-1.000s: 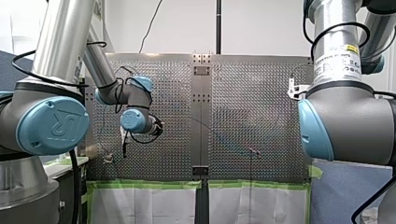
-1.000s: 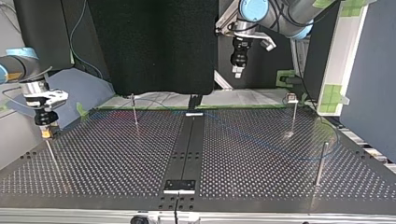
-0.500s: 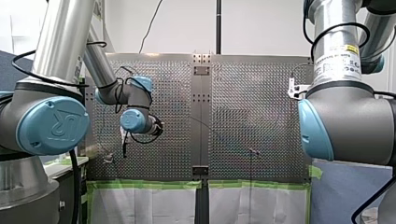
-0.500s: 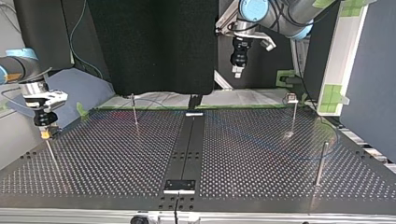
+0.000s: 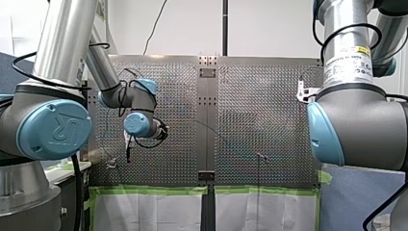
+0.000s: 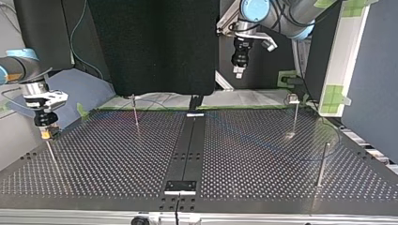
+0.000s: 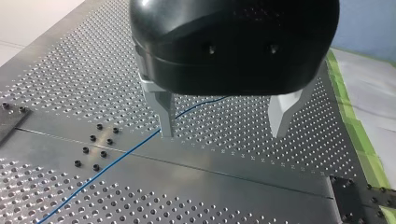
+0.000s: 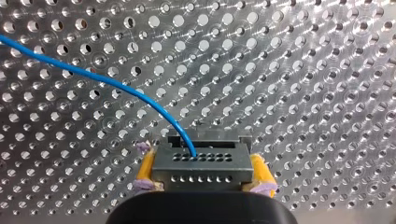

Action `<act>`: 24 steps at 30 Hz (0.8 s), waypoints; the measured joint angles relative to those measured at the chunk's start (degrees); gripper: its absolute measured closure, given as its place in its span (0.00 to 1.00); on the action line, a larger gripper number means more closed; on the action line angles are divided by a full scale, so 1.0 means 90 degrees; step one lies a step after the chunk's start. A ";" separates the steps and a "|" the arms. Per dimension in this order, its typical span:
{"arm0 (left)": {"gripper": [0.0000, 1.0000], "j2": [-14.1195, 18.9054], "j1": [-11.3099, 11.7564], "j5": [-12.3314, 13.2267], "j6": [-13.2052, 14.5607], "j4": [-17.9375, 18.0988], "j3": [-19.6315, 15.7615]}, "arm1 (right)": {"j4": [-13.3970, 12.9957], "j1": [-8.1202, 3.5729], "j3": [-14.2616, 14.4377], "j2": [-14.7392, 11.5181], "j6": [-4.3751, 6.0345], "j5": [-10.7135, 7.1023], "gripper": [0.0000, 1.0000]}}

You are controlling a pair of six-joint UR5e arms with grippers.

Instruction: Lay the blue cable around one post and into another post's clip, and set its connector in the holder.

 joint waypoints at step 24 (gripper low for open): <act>0.00 0.0000 -0.0002 -0.0009 0.0003 -0.0002 0.0000 | -0.0034 0.0047 -0.0075 0.0024 0.0123 -0.0004 1.00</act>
